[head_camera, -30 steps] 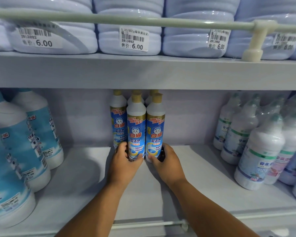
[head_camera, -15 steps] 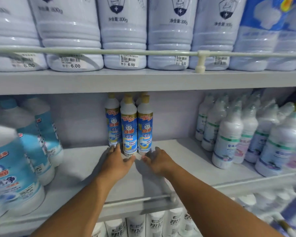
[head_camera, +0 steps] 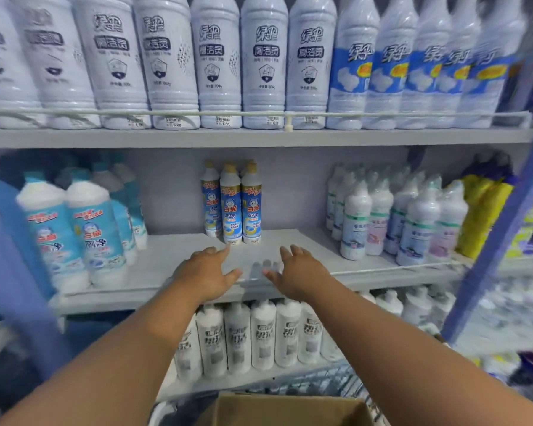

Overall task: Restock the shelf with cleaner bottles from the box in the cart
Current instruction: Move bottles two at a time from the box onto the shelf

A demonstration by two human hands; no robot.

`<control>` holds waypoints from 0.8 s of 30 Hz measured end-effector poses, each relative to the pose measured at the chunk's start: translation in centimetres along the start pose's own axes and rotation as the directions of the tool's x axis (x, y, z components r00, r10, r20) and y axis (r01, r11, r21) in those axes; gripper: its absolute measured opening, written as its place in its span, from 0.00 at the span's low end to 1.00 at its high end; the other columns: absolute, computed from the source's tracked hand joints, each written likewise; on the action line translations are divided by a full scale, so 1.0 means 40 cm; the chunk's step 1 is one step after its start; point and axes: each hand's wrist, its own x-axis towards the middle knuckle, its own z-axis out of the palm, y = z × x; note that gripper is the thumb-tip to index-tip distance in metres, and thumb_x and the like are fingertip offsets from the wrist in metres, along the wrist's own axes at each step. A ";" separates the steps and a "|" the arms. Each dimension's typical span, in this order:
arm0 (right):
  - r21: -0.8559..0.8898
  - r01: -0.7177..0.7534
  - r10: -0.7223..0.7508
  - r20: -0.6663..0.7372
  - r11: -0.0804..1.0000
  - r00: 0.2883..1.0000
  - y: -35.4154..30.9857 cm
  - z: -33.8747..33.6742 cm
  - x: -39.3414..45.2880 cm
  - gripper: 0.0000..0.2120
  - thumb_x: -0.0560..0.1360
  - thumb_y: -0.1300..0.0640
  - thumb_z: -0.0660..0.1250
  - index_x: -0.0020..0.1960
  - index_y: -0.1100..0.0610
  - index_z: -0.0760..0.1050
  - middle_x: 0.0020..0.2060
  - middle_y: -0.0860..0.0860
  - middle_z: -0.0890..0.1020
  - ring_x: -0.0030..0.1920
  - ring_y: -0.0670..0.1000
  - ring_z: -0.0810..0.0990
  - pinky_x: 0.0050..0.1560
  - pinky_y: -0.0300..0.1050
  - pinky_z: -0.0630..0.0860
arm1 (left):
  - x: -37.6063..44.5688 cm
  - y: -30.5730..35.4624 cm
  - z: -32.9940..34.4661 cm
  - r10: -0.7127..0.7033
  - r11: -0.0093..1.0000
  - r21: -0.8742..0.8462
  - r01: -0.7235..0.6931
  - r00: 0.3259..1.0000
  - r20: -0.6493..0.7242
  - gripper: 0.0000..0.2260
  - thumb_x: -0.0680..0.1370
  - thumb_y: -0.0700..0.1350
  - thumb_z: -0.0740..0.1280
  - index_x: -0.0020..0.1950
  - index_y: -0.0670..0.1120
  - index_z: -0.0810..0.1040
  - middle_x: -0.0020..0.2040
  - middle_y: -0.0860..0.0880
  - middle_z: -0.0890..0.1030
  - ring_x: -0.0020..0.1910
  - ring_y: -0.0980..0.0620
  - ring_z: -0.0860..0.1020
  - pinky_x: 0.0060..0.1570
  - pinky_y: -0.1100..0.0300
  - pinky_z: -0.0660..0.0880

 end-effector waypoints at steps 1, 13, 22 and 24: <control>0.001 0.009 -0.009 0.001 1.000 1.000 0.012 0.001 -0.038 0.37 0.81 0.36 0.54 0.81 0.56 0.49 0.80 0.57 0.52 0.79 0.58 0.53 0.76 0.57 0.58 | -0.037 0.018 0.003 -0.010 1.000 -0.002 0.010 1.000 0.000 0.35 0.77 0.69 0.56 0.80 0.56 0.56 0.80 0.49 0.59 0.77 0.47 0.60 0.73 0.49 0.63; 0.027 0.051 -0.051 -0.008 0.998 0.999 0.181 0.070 -0.412 0.39 0.80 0.33 0.53 0.81 0.56 0.49 0.80 0.56 0.53 0.79 0.58 0.52 0.76 0.58 0.59 | -0.388 0.281 0.089 0.027 1.000 0.005 -0.027 0.999 -0.027 0.33 0.78 0.69 0.56 0.80 0.56 0.57 0.81 0.50 0.56 0.79 0.45 0.57 0.75 0.46 0.60; 0.119 -0.037 0.017 0.164 0.992 0.986 0.283 0.342 -0.503 0.38 0.81 0.35 0.52 0.81 0.57 0.48 0.80 0.58 0.54 0.78 0.60 0.54 0.73 0.61 0.63 | -0.484 0.326 0.330 -0.032 0.999 -0.026 0.035 0.994 0.104 0.31 0.79 0.68 0.55 0.78 0.54 0.61 0.79 0.50 0.63 0.76 0.47 0.63 0.70 0.48 0.65; 0.129 -0.075 0.044 0.223 0.989 0.974 0.306 0.431 -0.511 0.38 0.81 0.35 0.53 0.80 0.58 0.50 0.79 0.59 0.57 0.77 0.62 0.57 0.73 0.62 0.63 | -0.496 0.310 0.414 -0.042 0.997 -0.064 0.052 0.987 0.157 0.33 0.78 0.69 0.54 0.78 0.53 0.62 0.77 0.50 0.65 0.74 0.46 0.66 0.70 0.48 0.67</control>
